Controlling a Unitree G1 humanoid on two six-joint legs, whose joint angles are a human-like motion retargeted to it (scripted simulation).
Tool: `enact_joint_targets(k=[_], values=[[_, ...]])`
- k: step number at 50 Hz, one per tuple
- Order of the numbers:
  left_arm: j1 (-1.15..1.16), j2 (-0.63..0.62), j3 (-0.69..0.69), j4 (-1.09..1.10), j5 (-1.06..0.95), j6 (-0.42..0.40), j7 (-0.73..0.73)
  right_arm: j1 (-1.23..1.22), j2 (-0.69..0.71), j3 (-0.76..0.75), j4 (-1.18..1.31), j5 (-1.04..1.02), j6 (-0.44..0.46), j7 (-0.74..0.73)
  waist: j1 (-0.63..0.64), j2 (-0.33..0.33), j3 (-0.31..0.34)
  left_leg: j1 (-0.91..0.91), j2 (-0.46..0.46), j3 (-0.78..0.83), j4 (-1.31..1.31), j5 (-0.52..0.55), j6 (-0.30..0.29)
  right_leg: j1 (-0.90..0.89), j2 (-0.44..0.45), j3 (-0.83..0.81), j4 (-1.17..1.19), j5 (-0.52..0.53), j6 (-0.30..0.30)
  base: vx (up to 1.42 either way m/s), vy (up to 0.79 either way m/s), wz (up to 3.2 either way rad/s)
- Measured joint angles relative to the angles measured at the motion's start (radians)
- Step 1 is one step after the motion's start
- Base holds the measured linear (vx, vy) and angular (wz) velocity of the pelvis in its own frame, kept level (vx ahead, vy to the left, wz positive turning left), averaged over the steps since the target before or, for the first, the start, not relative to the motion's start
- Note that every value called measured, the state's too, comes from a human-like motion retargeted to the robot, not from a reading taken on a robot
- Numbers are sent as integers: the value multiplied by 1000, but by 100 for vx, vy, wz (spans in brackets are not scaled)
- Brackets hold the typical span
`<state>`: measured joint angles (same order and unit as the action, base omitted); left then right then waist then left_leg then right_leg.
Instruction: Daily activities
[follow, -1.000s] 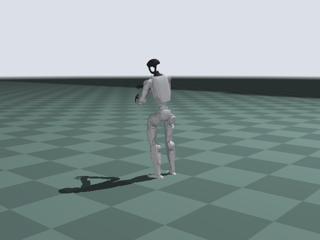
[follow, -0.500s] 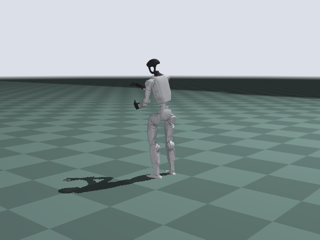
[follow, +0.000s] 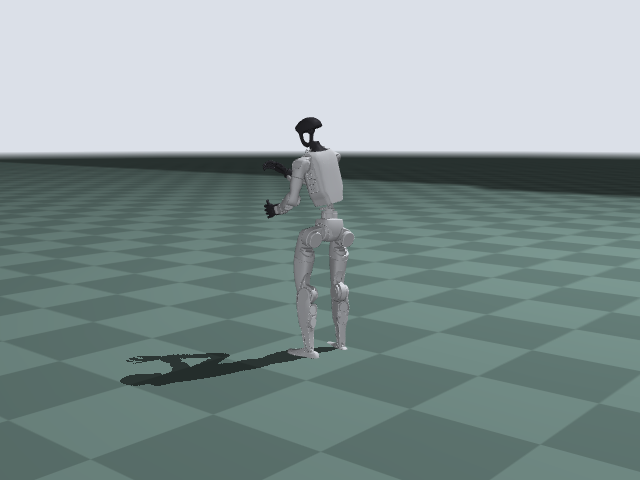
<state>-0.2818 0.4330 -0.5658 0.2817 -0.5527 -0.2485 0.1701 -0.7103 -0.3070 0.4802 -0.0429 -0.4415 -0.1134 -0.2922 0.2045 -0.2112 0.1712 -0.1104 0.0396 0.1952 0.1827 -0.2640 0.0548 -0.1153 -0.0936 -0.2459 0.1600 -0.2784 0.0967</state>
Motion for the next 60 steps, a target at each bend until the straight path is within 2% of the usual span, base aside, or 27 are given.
enact_joint_targets(k=[23, 35, 43, 50, 60], values=[[-12, 28, -47, -55, -37, -25, 106, -9, 47, 67, 29, 92, -15, -71, 5, 14, 9, -49, 53, -59, 126, -4, -19, 43, 59, 2, -53, 13, -27, -1, -7, 1], [2, 64, -79, -120, 102, -43, 175, 86, 32, 95, 49, 222, -52, -77, -13, 16, 5, -74, 75, -136, 184, -75, -36, 49, 86, 33, -58, 23, -24, -1, -2, -16], [54, 72, -127, -194, 222, -31, 177, 199, 16, 123, 125, 352, -67, -37, -65, -15, -8, -32, 88, -71, 172, -125, -22, 15, 86, 80, -26, 15, -6, -1, 6, -34], [118, 136, -151, -225, 266, -21, 162, 280, 22, 142, 242, 440, -51, -13, -109, -48, -18, 12, 74, -2, 77, -139, -11, -32, 74, 119, 9, 10, 20, -3, 12, -36], [172, 230, -153, -292, 273, -22, 160, 230, 58, 160, 331, 451, -33, -21, -131, -69, -19, 36, 46, 80, -29, -111, 2, -90, 57, 168, 15, 63, 57, -7, 12, -30]])
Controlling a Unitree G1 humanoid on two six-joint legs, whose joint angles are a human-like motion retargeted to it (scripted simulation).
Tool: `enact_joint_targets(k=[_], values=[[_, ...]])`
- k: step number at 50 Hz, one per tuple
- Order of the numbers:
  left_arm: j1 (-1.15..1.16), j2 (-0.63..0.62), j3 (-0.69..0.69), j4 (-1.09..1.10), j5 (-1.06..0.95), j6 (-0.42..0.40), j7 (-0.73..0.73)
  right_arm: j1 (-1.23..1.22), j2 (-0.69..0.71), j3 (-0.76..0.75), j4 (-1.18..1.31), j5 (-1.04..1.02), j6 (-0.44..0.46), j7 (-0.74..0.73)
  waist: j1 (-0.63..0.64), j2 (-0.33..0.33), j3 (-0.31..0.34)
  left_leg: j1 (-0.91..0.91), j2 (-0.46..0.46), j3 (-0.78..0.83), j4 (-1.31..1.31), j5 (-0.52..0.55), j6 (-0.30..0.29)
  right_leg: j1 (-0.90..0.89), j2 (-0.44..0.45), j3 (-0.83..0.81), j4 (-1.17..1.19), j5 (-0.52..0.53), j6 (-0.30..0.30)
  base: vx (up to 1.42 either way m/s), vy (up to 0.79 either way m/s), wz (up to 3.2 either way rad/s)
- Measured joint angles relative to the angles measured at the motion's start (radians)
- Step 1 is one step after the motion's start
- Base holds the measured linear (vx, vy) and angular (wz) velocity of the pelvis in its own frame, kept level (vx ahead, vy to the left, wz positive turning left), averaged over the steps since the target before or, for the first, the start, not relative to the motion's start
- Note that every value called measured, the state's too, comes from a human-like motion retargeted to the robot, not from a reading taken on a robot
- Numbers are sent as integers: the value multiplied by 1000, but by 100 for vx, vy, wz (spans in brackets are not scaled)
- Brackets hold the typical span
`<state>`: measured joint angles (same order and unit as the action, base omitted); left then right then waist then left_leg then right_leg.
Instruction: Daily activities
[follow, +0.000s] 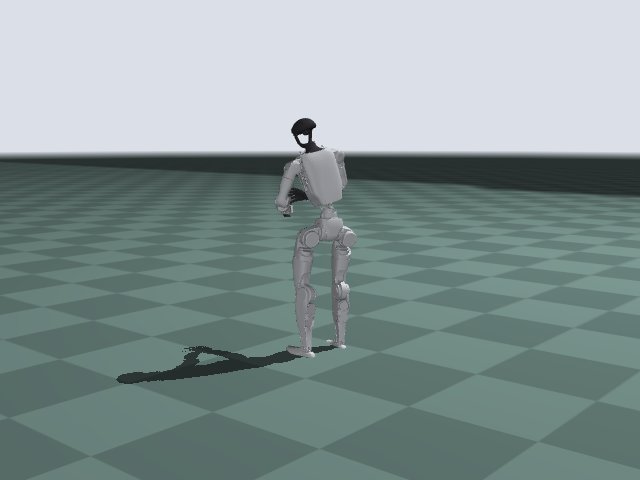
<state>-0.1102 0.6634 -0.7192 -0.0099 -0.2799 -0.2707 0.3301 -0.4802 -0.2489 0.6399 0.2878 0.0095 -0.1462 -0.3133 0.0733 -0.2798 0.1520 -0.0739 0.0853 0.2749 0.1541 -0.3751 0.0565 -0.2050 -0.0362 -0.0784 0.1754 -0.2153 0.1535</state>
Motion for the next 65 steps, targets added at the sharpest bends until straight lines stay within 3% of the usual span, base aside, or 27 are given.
enact_joint_targets(k=[13, 22, 33, 42, 55, 65], values=[[34, 14, 28, 3, -106, -3, -8, -124, 52, 18, -20, 54, -8, 45, -8, -3, 2, -6, -37, 72, -76, 36, 9, -63, -19, 48, -6, 68, 28, -7, 10, -22], [139, 7, 71, 11, -176, -7, 32, -31, 33, -37, -45, 176, -39, 11, -55, -4, -8, 13, -64, 123, -135, 51, 16, -94, -27, 88, 5, 103, 58, -5, 12, -24], [192, -28, 81, -26, -167, -1, 88, 43, 5, -128, 256, 299, -12, 30, -92, -7, 8, 53, -105, 160, -201, 54, 22, -180, -60, 88, 186, 34, 53, -3, 10, -20], [172, -122, 129, 72, -32, 16, 149, -69, 51, -110, 442, 204, 33, 123, -63, 20, 22, 73, -123, 166, -220, 57, 28, -195, -111, 38, 262, -59, 0, 0, 2, -6], [188, -209, 246, 288, 65, 82, 171, -174, 101, 8, 240, 6, 82, 247, -20, 69, 0, 91, -113, 155, -224, 75, 28, -116, -130, -15, 128, 17, -12, 0, 0, 0], [130, -264, 369, 446, 58, 152, 137, -150, 65, 0, 128, -94, 137, 366, -31, 87, -13, 104, -93, 137, -224, 91, 28, -72, -120, -36, 77, 37, -22, 1, -5, 3]])
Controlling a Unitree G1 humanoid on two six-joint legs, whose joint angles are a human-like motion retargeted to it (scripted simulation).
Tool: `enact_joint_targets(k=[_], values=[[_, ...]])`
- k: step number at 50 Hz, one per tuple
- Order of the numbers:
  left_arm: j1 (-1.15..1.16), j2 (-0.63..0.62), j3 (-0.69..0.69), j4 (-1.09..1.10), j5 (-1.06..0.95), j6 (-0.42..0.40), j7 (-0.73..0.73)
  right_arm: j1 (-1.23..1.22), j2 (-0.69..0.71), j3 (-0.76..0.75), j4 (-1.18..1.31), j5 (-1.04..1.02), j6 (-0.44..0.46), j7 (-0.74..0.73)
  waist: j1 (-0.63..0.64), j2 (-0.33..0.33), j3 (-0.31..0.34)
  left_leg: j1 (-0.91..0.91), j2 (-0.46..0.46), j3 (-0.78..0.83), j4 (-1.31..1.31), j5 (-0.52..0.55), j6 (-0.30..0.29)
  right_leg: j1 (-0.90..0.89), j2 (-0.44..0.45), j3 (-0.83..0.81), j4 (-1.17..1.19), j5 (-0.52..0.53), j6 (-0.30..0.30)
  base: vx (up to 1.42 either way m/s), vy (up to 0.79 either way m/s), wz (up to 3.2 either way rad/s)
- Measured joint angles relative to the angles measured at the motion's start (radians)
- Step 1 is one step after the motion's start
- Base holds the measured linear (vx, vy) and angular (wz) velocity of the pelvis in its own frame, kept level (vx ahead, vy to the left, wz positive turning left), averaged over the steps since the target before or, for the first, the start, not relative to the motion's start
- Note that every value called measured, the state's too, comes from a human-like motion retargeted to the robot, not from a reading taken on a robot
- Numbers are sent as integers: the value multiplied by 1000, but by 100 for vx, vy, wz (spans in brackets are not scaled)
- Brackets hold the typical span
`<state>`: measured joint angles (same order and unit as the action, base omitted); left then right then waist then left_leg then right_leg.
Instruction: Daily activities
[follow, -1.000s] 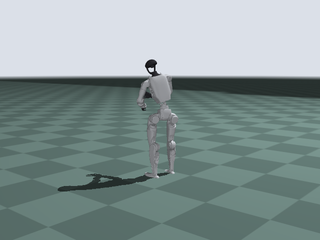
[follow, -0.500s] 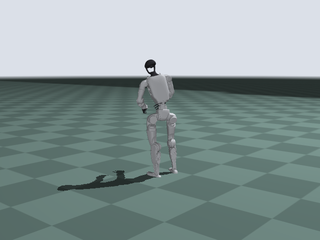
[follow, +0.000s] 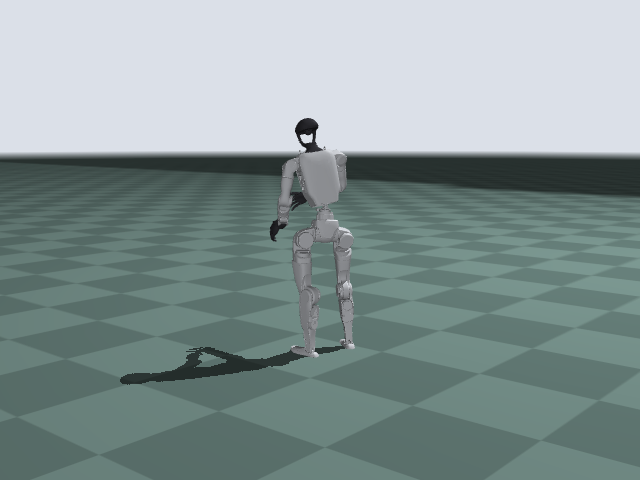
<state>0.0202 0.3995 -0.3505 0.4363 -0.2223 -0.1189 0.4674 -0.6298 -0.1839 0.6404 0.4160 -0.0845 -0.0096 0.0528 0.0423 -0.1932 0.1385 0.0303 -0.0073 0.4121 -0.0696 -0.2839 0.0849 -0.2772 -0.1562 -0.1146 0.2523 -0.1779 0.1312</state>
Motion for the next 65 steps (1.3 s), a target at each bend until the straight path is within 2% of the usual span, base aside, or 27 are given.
enact_joint_targets(k=[7, 16, 27, 37, 49, 57, 65], values=[[-100, -35, -5, 75, 15, 61, -63, 64, -54, -19, 38, 8, 62, 120, -15, 24, 10, -8, 25, -24, 2, 12, -11, 23, 21, -20, -41, 6, -11, 0, -8, 12], [-229, -74, -128, 96, 10, 104, -192, 21, -57, -36, 241, 144, 150, 294, 17, 74, 39, -49, 47, -64, 2, 38, -27, 24, 35, -61, -87, 12, -25, 0, -8, 20], [-329, -90, -251, 68, 15, 90, -252, -160, -24, -110, 489, 375, 173, 329, 93, 154, 68, -113, 48, -101, -1, 75, -39, 12, 30, -112, -146, 40, -31, -2, -4, 24], [-377, -81, -329, 28, 93, 85, -323, -178, -46, -187, 466, 561, 164, 363, 113, 218, 71, -155, 45, -130, -5, 95, -46, 4, 23, -151, -179, 67, -20, -3, 0, 16], [-444, -82, -394, 45, 159, 99, -421, -54, -78, -191, 344, 728, 189, 519, 99, 280, 83, -191, 42, -165, -8, 109, -66, -1, 19, -181, -208, 80, -20, 0, 0, 0], [-479, -107, -416, 76, 131, 96, -446, -4, -77, -190, 336, 852, 200, 564, 100, 312, 93, -211, 38, -189, -10, 124, -74, -6, 14, -195, -219, 82, -25, 0, 0, 0], [-499, -140, -430, 91, 49, 86, -446, -61, -66, -218, 417, 963, 192, 527, 124, 332, 96, -226, 34, -205, -12, 140, -71, -16, 8, -202, -215, 88, -28, 0, 0, 0]])
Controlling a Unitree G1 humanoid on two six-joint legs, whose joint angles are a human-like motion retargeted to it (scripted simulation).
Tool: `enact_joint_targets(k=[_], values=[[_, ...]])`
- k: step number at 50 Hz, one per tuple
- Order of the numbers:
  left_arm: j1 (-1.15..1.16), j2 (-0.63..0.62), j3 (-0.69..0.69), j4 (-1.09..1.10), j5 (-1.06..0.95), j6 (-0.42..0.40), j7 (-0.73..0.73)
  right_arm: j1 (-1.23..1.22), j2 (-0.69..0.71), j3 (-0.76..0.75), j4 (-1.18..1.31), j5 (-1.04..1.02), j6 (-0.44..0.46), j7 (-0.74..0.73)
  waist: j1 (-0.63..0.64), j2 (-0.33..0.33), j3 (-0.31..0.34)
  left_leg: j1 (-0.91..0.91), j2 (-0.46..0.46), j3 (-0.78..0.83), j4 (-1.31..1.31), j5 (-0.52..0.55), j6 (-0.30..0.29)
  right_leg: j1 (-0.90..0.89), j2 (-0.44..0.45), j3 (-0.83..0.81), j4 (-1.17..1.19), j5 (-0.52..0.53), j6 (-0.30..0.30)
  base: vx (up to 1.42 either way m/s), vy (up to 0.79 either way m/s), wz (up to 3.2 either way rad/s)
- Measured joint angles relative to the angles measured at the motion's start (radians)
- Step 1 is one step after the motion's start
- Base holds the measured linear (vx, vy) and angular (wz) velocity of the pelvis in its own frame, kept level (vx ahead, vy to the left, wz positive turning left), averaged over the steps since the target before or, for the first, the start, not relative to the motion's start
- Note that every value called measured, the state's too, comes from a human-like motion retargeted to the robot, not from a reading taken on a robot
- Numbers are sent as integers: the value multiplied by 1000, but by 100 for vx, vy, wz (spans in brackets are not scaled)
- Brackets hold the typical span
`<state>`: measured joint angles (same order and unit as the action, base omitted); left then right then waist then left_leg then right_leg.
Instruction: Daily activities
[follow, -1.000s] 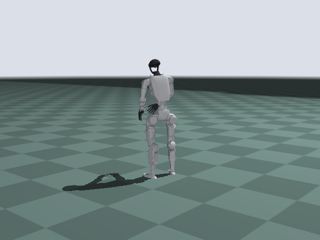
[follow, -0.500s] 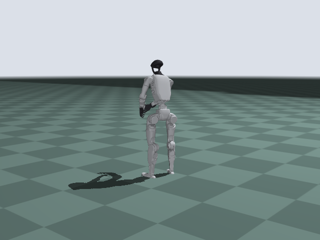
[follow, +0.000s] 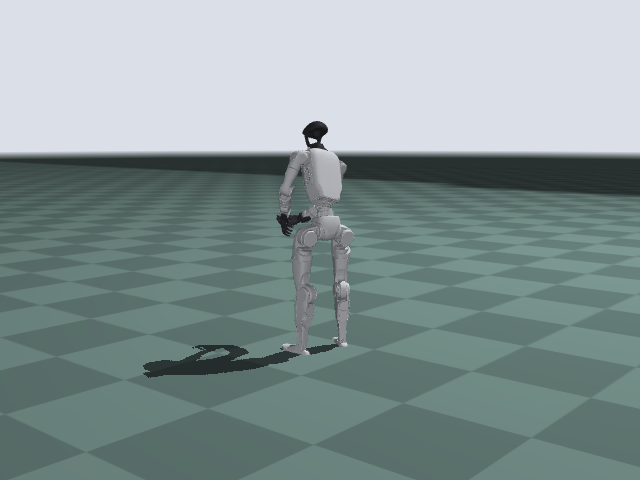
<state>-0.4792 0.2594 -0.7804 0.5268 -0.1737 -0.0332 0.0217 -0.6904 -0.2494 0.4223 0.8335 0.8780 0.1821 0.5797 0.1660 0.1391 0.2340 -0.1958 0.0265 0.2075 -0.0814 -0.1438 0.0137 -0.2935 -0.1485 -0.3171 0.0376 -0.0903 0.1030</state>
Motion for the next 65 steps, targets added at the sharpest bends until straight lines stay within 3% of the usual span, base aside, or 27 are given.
enact_joint_targets(k=[8, 22, 39, 46, 55, 65], values=[[-9, -20, -13, 11, -56, 0, -3, -1, 12, -30, 34, 115, -6, -24, 14, 4, -9, -5, -3, -11, 0, 2, 7, 2, -3, -4, -7, 8, 1, 0, 0, 0], [25, -2, -2, 10, -57, 19, 7, 263, 39, 31, -132, 221, 38, 35, -19, -22, -38, 1, -8, -26, 1, -10, 8, 20, -2, -2, -36, 13, 10, 0, 0, 0], [5, -21, -37, 37, -113, 5, 83, 123, 40, 13, -82, 162, 4, -83, -14, -38, -39, 9, -11, -21, 2, -16, 19, 16, -6, 14, -16, 11, 9, 0, 0, 0], [18, -31, -26, 45, -126, 12, 115, 173, 49, 20, -113, 147, -8, -118, -23, -49, -49, 18, -14, -19, 3, -25, 28, 16, -11, 23, 0, 3, 8, 0, 0, 0], [62, -20, -3, 33, -154, 33, 127, 298, 55, 56, -185, 156, 32, -102, -43, -76, -78, 32, -19, -11, 4, -39, 37, 21, -14, 37, 6, -8, 12, 0, 0, 0], [64, -11, -32, 35, -174, 48, 81, 225, 79, 60, -86, 98, 75, -50, -43, -97, -89, 48, -22, 2, 5, -46, 44, 29, -16, 53, 12, -8, 12, 0, 0, 0]])
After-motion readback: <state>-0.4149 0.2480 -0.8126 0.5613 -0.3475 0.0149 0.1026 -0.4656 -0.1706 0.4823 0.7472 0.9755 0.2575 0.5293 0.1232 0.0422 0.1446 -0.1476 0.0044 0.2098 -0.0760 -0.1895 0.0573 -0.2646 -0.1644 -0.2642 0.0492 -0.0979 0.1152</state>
